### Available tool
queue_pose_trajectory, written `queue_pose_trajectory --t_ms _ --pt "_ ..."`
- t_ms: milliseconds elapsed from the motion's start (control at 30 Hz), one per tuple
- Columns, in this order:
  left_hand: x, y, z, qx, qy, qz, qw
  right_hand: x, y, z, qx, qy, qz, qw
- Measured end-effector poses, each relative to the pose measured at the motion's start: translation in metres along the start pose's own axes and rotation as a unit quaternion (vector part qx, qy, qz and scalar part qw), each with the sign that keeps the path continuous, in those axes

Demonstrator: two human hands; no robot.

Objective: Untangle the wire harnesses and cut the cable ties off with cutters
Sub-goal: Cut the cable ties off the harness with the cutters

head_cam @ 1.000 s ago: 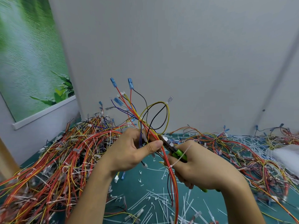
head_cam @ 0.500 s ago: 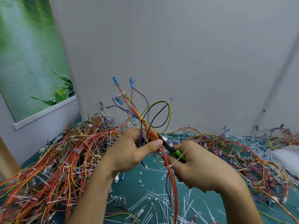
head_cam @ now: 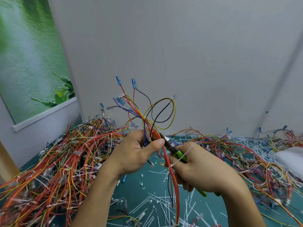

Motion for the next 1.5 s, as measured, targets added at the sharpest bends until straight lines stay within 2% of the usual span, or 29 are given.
queue_pose_trajectory --t_ms 967,1500 --pt "0.0018 -0.0035 -0.0015 0.009 -0.003 0.02 1.0 0.0016 0.002 -0.0018 -0.018 0.002 -0.01 1.0" --pt "0.0044 -0.0039 -0.001 0.012 -0.006 0.045 0.999 -0.0002 0.0048 -0.0015 -0.057 0.028 0.051 0.997"
Point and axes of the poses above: each hand's wrist, its own z-axis away from the middle knuckle, its own x-axis out of the palm, y = z × x, the point moved 1 cm from there along -z, towards the middle knuckle, and after that the axes turned 14 degrees about -z, right-handed, at the moved point
